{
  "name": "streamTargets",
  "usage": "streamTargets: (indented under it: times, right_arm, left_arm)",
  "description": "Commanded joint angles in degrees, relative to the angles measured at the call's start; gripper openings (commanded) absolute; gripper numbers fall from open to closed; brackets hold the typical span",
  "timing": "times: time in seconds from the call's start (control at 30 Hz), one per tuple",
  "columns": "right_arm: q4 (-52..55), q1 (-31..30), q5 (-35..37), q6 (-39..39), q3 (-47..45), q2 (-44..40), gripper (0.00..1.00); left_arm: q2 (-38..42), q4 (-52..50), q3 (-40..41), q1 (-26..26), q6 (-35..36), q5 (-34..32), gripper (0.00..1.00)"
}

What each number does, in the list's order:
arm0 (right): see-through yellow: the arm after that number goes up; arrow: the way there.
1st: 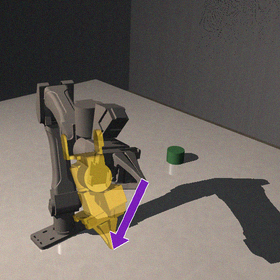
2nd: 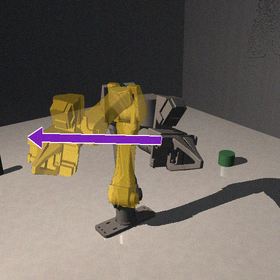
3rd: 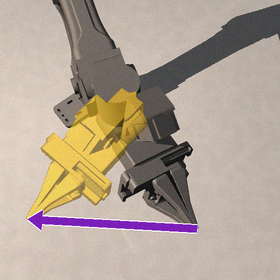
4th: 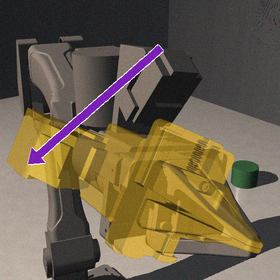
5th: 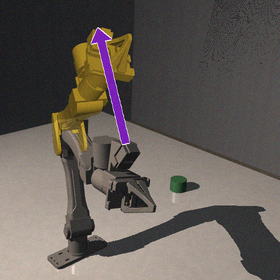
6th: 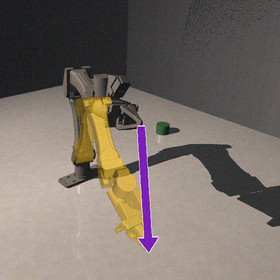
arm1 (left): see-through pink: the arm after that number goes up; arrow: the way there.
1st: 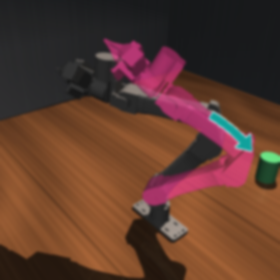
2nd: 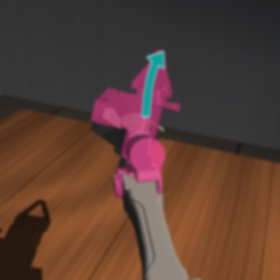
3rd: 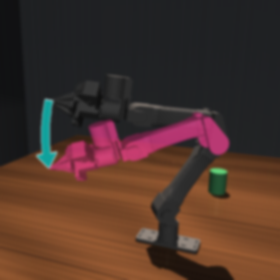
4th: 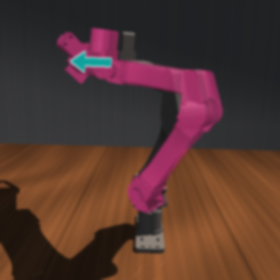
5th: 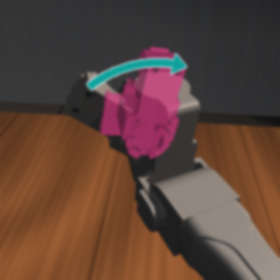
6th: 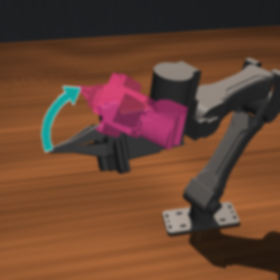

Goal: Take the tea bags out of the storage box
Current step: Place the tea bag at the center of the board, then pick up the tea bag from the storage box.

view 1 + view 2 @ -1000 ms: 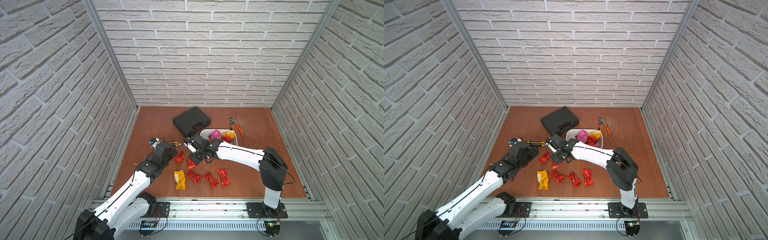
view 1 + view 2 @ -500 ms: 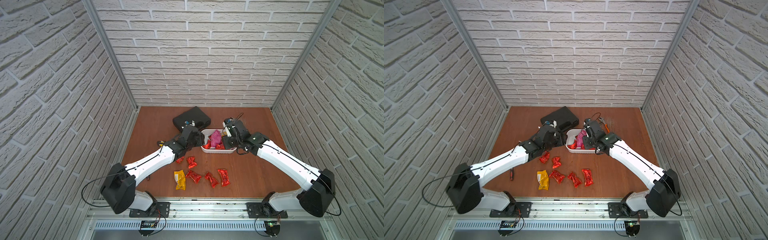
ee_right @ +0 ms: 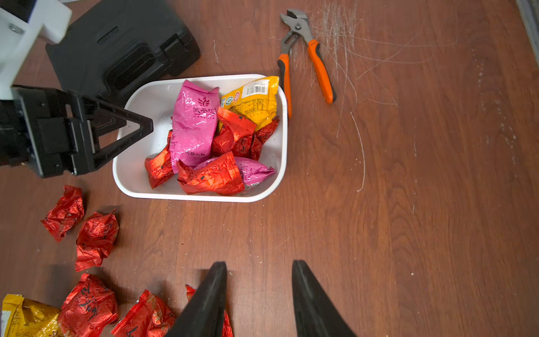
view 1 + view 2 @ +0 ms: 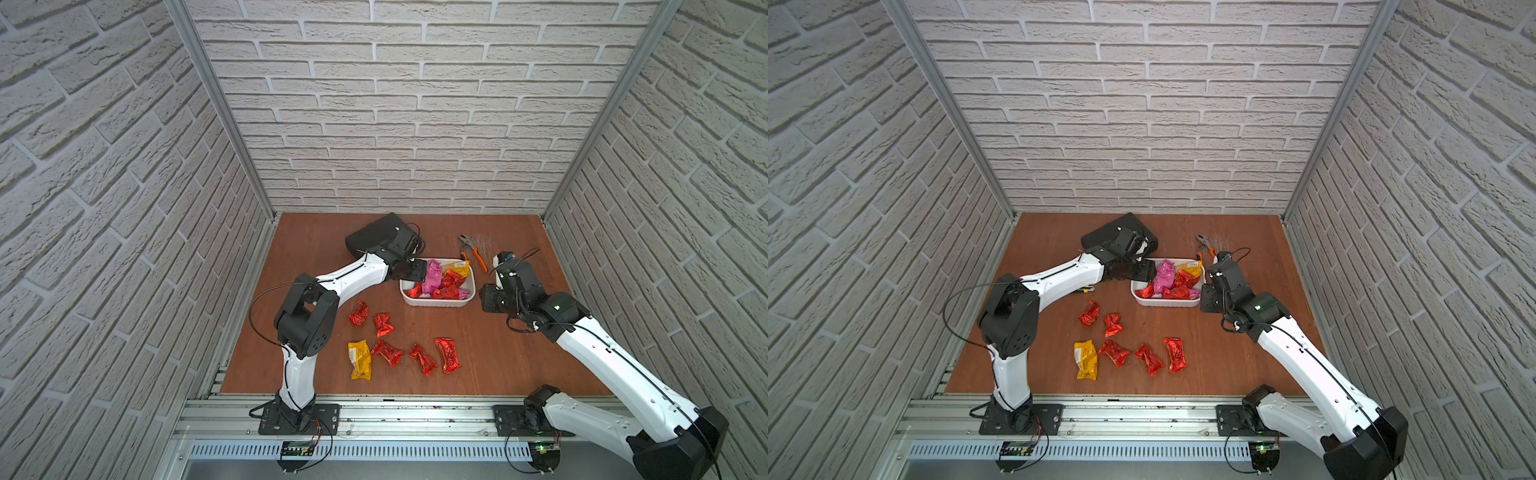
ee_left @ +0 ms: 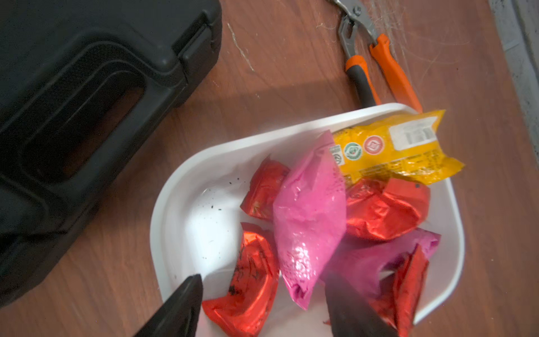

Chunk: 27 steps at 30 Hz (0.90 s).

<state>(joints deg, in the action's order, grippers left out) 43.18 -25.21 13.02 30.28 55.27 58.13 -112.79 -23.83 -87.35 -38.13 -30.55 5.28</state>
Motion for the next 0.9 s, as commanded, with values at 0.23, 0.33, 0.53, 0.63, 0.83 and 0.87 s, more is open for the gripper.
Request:
streamTargets:
  times: [0.23,0.33,0.53,0.63,0.83,0.87]
  right_arm:
    - [0.5,0.5,3.8,2.7,-1.7,-3.5,0.43]
    - [0.5,0.5,3.6,2.6,-1.5,-3.2,0.43]
    - [0.5,0.5,3.4,2.8,-1.1,-2.7,0.43]
    - [0.5,0.5,3.3,2.9,-1.2,-2.7,0.43]
    - [0.8,0.5,3.2,3.0,-1.2,-2.9,0.43]
    - [0.8,0.5,3.2,3.0,-1.2,-3.1,0.43]
  left_arm:
    - [-8.8,-4.3,-12.9,0.7,2.1,8.3,0.65]
    - [-10.3,-4.6,-14.3,0.7,1.3,7.7,0.59]
    - [-12.4,-4.1,-15.8,0.7,-0.1,8.5,0.48]
    - [-13.1,-2.8,-15.8,0.7,-0.9,10.4,0.4]
    - [-13.5,-1.7,-16.1,0.8,-2.0,11.8,0.25]
    - [-13.6,-1.7,-16.2,0.8,-1.9,11.9,0.19]
